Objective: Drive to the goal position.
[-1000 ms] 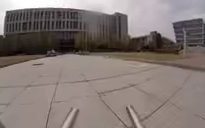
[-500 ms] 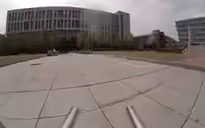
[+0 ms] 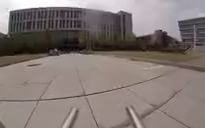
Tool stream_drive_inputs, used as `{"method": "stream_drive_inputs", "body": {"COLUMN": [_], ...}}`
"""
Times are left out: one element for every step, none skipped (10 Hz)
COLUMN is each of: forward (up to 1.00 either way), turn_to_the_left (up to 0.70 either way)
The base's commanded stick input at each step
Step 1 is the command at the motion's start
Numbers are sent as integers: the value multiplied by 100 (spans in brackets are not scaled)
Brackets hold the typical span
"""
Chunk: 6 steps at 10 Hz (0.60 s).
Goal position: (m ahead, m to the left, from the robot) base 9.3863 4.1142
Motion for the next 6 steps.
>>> {"method": "stream_drive_inputs", "body": {"forward": [70, 70, 70, 70, 70, 70], "turn_to_the_left": [0, 0, 0, 0, 0, 0]}}
